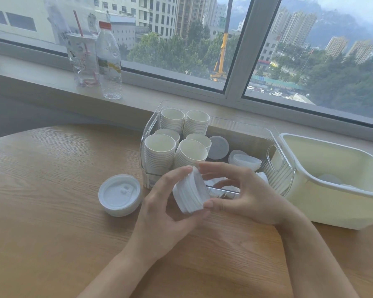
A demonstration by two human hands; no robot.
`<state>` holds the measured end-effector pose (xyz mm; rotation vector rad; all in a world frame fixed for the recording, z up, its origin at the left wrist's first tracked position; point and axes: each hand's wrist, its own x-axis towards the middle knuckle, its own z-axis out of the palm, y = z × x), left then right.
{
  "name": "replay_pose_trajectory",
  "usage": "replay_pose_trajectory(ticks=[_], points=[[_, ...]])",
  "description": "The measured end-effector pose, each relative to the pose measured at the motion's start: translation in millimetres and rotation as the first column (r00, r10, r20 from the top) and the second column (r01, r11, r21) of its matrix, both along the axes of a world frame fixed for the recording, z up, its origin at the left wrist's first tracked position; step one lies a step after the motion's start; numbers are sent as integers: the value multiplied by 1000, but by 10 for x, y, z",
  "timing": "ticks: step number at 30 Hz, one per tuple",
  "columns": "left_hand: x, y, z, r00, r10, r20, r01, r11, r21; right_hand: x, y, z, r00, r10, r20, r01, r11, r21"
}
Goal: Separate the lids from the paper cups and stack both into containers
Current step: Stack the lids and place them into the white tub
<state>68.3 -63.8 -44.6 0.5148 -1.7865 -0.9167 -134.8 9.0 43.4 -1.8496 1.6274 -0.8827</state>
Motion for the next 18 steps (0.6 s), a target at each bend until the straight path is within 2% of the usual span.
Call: replay_pose_trajectory(ticks=[8,12,15,18], points=[[7,-21,19,999,29,22,-27,996,-89,13,-45,-80,997,-29,-71,27,999,-25],[4,-33,-3,997,62,46,-58,995,-84,-103,-86,-128,965,-243,-97,232,966,-110],[13,-44,-15,996,75,49,-72,995,-65,-151,-93,-136,904,-336,-263,329,942,-73],[15,-47,-4,996,79,36,-77,996,-52,-148,-115,-227,862,-236,-448,296,953,67]])
